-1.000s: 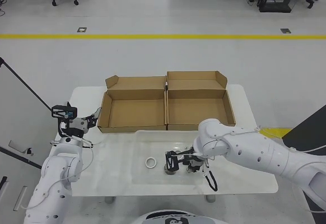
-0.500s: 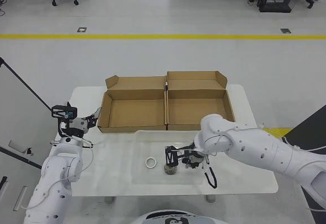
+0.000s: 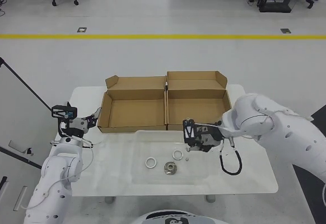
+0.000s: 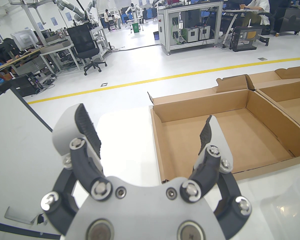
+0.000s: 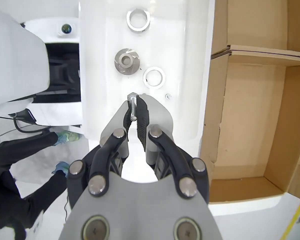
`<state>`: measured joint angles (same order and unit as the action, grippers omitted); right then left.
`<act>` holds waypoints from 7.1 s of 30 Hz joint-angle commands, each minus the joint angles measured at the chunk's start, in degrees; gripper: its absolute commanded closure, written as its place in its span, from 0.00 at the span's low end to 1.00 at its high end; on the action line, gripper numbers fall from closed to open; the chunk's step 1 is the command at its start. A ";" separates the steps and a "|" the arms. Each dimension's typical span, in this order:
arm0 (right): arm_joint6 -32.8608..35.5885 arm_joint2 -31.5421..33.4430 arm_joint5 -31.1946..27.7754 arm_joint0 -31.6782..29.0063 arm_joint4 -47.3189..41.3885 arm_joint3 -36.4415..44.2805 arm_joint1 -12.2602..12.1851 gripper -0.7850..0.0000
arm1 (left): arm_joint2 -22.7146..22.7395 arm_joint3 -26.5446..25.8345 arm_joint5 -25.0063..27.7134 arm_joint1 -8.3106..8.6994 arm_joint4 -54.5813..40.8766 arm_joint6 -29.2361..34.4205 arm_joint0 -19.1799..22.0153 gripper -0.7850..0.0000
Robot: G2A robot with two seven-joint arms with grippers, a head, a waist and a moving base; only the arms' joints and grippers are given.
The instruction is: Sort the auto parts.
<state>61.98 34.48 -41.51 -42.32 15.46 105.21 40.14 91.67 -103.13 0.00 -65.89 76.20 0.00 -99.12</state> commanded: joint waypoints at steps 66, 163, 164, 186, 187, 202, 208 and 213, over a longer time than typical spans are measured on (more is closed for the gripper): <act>-88.32 11.86 -16.49 -8.93 -4.76 15.00 9.55 1.00 | 0.00 0.00 0.00 0.00 0.00 0.00 0.00 0.00; -51.56 29.07 -10.88 -18.59 -18.09 10.44 14.64 1.00 | 0.00 0.00 0.00 0.00 0.00 0.00 0.00 0.00; -48.58 30.57 -9.85 -19.44 -18.89 9.98 14.12 1.00 | 0.00 0.00 0.00 0.00 0.00 0.00 0.00 0.00; 5.38 30.22 4.58 5.29 0.78 -5.68 8.87 1.00 | 0.00 0.00 0.00 0.00 0.00 0.00 0.00 0.00; 5.04 27.99 4.24 6.93 2.65 -6.98 9.00 1.00 | 0.00 0.00 0.00 0.00 0.00 0.00 0.00 0.00; 1.81 3.64 1.02 18.13 18.44 -26.54 11.36 1.00 | 0.00 0.00 0.00 0.00 0.00 0.00 0.00 0.00; 1.40 -2.12 0.77 18.30 22.42 -31.97 13.37 1.00 | 0.00 0.00 0.00 0.00 0.00 0.00 0.00 0.00; 0.15 -5.07 1.50 17.98 24.38 -36.39 15.12 1.00 | 0.00 0.00 0.00 0.00 0.00 0.00 0.00 0.00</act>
<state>62.23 29.96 -40.12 -24.27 39.41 69.67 54.95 91.67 -103.13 0.00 -65.89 76.20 0.00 -99.12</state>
